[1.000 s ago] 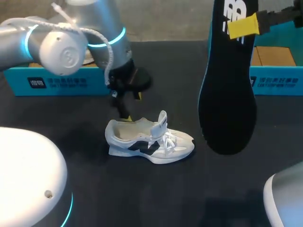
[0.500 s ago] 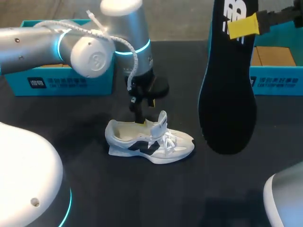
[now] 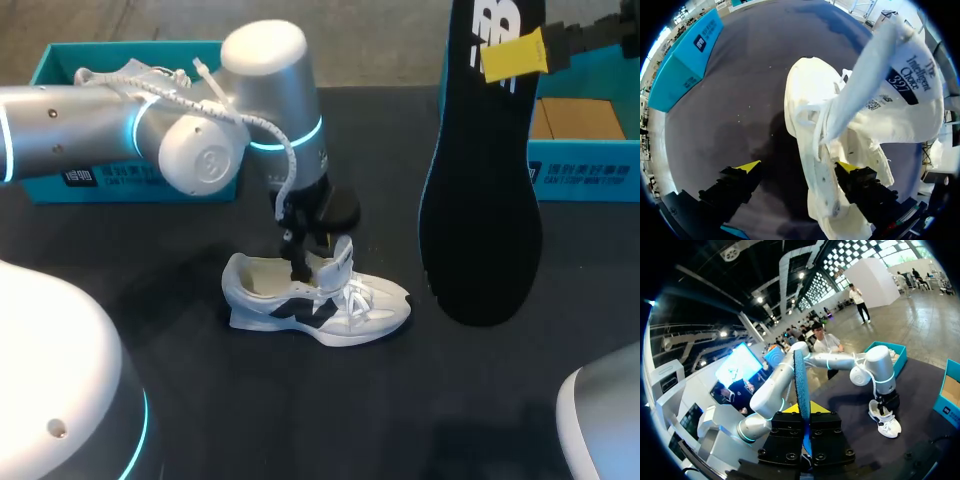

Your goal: Take the shoe out of the shoebox, open the shoe tongue, remove and reinsert the insole, then place the shoe into the shoebox

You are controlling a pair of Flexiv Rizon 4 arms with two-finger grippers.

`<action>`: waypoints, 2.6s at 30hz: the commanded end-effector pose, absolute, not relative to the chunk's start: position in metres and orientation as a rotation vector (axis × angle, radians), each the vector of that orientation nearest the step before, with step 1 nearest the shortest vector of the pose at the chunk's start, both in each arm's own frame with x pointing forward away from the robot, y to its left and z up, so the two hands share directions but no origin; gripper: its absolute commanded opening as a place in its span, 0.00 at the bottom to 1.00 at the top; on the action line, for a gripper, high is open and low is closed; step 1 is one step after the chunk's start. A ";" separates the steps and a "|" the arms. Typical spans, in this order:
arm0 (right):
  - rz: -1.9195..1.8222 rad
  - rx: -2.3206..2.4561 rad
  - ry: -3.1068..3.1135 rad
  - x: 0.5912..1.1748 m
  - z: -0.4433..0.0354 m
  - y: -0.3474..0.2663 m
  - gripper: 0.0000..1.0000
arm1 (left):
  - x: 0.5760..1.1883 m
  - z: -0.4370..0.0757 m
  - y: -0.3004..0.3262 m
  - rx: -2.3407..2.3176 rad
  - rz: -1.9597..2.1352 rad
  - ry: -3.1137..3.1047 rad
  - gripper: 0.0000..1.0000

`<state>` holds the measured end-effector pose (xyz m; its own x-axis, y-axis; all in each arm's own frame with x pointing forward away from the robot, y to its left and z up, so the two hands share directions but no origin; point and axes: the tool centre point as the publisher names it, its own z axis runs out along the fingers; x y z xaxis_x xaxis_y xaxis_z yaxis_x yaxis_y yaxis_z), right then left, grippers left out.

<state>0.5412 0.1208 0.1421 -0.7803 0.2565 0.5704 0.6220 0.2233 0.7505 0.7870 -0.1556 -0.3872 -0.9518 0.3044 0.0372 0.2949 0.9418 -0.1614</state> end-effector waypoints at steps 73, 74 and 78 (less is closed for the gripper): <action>-1.567 -0.820 -2.181 0.543 0.145 0.122 0.00 | 0.758 -0.328 -0.151 -1.982 0.030 -2.229 0.00; -1.567 -0.820 -2.181 0.543 0.145 0.122 0.00 | 0.756 -0.330 -0.155 -1.995 0.013 -2.215 0.00; -1.567 -0.820 -2.181 0.543 0.145 0.122 0.00 | 0.753 -0.336 -0.161 -2.011 -0.009 -2.194 0.00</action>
